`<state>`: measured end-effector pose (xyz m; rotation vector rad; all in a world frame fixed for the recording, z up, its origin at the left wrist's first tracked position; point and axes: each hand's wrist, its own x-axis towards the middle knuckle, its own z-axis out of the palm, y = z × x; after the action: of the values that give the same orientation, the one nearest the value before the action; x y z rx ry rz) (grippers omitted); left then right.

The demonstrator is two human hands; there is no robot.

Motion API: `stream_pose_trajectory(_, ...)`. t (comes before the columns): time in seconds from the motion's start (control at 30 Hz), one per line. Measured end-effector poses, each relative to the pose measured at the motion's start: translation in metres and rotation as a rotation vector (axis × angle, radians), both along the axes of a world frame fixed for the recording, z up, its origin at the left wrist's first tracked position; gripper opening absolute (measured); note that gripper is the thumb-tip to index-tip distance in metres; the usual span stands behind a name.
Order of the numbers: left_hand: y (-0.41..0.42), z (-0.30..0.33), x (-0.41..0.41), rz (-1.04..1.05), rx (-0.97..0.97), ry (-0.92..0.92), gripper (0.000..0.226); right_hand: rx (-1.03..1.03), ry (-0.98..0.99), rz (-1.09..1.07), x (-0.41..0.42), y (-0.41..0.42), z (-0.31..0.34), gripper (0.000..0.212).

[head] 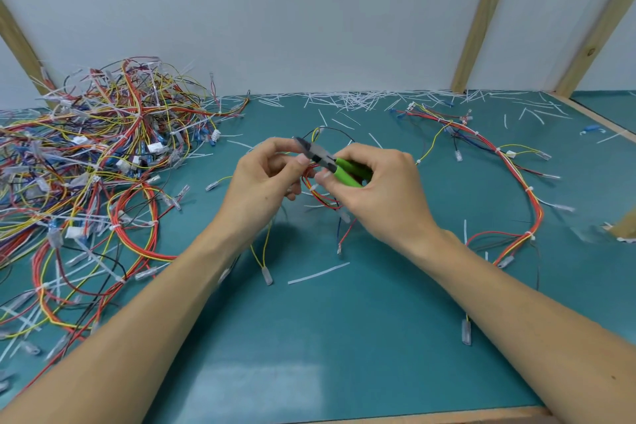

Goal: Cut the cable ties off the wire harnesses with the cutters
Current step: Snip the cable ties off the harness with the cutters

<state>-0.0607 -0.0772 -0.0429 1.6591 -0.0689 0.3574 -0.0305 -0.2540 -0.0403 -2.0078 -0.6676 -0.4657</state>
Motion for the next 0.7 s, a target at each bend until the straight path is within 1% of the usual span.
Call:
stream_pose_trajectory(0.07,0.0,0.0,-0.001,0.02,0.065,-0.02,0.011,-0.007,0.039,-0.036,0.005,-0.005,0.0,0.023)
stream_pose_trajectory(0.13,-0.001,-0.001,-0.002,0.103,0.224,-0.069,0.015,0.016,0.074,-0.041,0.009,-0.007,0.0,0.025)
stream_pose_trajectory(0.2,-0.001,0.001,-0.006,0.268,0.476,-0.221,0.018,0.067,0.119,-0.037,0.011,-0.007,0.0,0.027)
stream_pose_trajectory(0.23,-0.001,0.004,-0.009,0.339,0.562,-0.321,0.015,0.101,0.143,-0.03,0.013,-0.007,0.0,0.028)
stream_pose_trajectory(0.27,-0.001,0.007,-0.011,0.375,0.59,-0.405,0.009,0.136,0.166,-0.017,0.014,-0.007,0.001,0.029)
stream_pose_trajectory(0.3,-0.002,0.009,-0.013,0.366,0.574,-0.448,0.005,0.168,0.186,-0.001,0.016,-0.007,0.001,0.03)
stream_pose_trajectory(0.33,-0.002,0.009,-0.014,0.334,0.541,-0.448,0.011,0.196,0.203,0.014,0.016,-0.007,0.002,0.031)
stream_pose_trajectory(0.37,-0.002,0.006,-0.014,0.285,0.522,-0.398,0.019,0.22,0.216,0.025,0.017,-0.007,0.003,0.031)
stream_pose_trajectory(0.43,-0.004,0.0,-0.012,0.231,0.601,-0.223,0.029,0.264,0.241,0.043,0.017,-0.007,0.005,0.028)
stream_pose_trajectory(0.47,-0.005,-0.002,-0.011,0.21,0.64,-0.15,0.03,0.28,0.254,0.052,0.017,-0.007,0.006,0.026)
stream_pose_trajectory(0.5,-0.005,-0.004,-0.009,0.174,0.604,-0.096,0.029,0.285,0.265,0.062,0.017,-0.007,0.006,0.024)
stream_pose_trajectory(0.6,-0.002,-0.001,-0.006,0.044,0.271,-0.004,0.02,0.266,0.278,0.097,0.017,-0.007,0.005,0.024)
stream_pose_trajectory(0.63,-0.001,0.0,-0.005,0.023,0.212,0.026,0.018,0.257,0.279,0.109,0.017,-0.007,0.005,0.022)
stream_pose_trajectory(0.7,-0.001,0.0,-0.005,-0.01,0.162,0.085,0.019,0.247,0.288,0.131,0.016,-0.007,0.005,0.019)
